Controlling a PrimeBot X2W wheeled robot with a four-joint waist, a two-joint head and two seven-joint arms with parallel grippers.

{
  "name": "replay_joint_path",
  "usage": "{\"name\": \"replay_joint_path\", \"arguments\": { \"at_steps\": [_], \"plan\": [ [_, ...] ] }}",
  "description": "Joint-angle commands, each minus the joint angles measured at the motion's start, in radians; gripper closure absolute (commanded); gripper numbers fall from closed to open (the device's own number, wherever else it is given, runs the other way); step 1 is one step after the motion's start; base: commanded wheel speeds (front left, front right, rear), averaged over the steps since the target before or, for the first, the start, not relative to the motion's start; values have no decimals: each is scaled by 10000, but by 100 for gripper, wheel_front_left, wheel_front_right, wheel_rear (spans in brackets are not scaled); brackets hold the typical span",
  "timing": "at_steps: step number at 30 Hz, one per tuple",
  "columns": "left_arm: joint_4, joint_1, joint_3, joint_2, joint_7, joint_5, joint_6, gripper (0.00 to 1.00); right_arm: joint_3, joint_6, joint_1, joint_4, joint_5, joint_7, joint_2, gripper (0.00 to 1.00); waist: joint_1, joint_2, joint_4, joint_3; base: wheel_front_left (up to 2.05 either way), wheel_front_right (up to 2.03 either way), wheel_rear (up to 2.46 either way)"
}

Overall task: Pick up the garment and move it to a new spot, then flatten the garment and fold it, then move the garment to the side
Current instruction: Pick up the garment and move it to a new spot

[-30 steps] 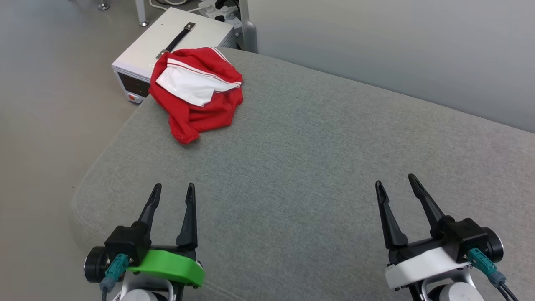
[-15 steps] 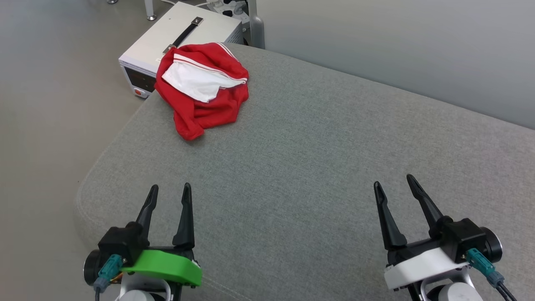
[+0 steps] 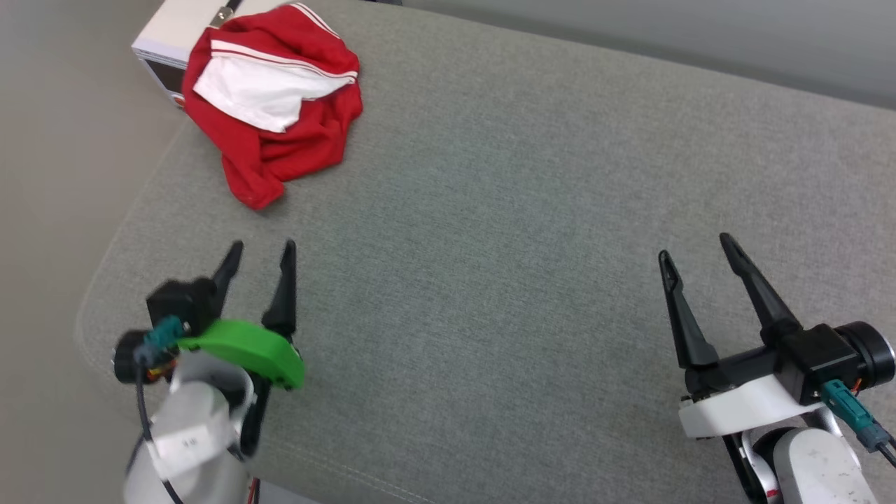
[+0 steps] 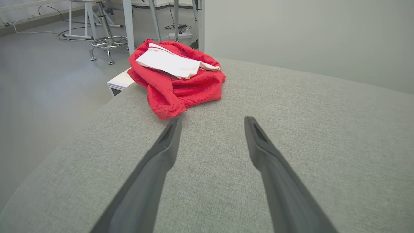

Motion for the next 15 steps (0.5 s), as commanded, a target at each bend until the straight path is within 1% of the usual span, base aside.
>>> {"name": "replay_joint_path", "arguments": {
  "at_steps": [1,3,6,9,10,13,15],
  "plan": [
    [225,-757,-64,394,155,-222,-60,0,-51,-13,-245,-171,-65,-92,-111,0,0,0,-787,1218,0,0,0],
    [539,-1567,-366,957,654,-590,-65,0,-122,-13,-379,-341,-98,-92,-211,0,0,0,-979,1553,0,0,0],
    [916,-2719,-881,1950,1770,-1329,-67,0,-162,-13,-577,-576,-129,-92,-288,0,0,0,-1304,1997,0,0,0],
    [1139,-3725,-1347,2790,2900,-2145,-68,0,-112,-13,-738,-774,-149,-92,-324,0,0,0,-1586,2365,0,0,0],
    [1238,-4085,-1520,3103,3392,-2472,-69,0,-66,-13,-804,-848,-159,-92,-333,0,0,0,-1711,2515,0,0,0],
    [1588,-4869,-1806,3801,4815,-3522,-69,0,35,-13,-971,-997,-193,-92,-325,0,0,0,-2049,2880,0,0,0],
    [1762,-5298,-2026,4354,5659,-3951,-69,0,56,-13,-1056,-1100,-212,-92,-292,0,0,0,-2248,3118,0,0,0]
  ]
}}
